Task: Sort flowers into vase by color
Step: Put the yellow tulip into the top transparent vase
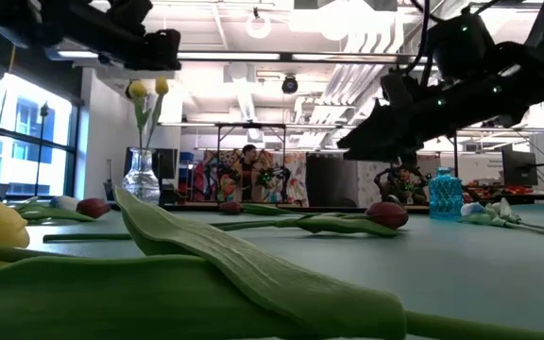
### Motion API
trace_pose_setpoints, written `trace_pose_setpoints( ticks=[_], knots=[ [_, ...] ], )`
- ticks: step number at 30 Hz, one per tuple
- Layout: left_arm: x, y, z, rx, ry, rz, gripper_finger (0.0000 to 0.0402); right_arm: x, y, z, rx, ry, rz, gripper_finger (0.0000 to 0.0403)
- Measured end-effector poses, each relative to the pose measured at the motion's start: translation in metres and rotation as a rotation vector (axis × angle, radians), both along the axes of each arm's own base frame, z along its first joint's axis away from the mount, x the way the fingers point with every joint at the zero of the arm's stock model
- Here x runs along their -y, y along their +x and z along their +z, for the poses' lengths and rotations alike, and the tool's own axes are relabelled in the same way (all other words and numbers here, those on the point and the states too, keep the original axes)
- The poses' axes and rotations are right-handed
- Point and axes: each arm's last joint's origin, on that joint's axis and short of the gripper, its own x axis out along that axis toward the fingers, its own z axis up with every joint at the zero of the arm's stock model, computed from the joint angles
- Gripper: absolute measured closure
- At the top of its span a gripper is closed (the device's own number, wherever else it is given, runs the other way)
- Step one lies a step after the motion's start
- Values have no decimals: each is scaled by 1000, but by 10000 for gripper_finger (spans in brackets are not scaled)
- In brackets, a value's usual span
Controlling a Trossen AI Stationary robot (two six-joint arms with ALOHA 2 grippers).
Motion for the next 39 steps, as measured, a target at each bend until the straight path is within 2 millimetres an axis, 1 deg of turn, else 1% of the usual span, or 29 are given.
trace_pose_setpoints(
  ticks=[3,8,11,14,16,21,24,28,32,35,39],
  knots=[
    [7,3,-9,-22,-70,-122,294,3,-2,-4,-35,70,42,240],
    [13,5,-23,-84,-171,-203,294,7,-3,-8,-65,132,77,240],
    [18,7,-31,-137,-244,-332,294,7,6,-2,-118,139,146,240],
    [25,8,-36,-184,-314,-510,294,0,22,11,-201,81,240,240],
    [29,8,-39,-203,-351,-587,294,-6,34,24,-243,30,291,240],
    [35,8,-41,-206,-384,-617,294,-24,56,58,-216,-46,357,240],
    [36,8,-41,-220,-369,-625,294,-38,60,67,-197,-63,409,240],
    [35,8,-40,-220,-361,-621,294,-57,58,65,-204,-35,454,240],
    [35,12,-40,-179,-380,-621,294,-80,58,55,-239,0,477,240],
    [39,15,-44,-181,-422,-657,294,-99,65,44,-273,25,448,240],
    [48,22,-55,-220,-465,-695,294,-121,79,31,-359,52,417,240]
  ],
)
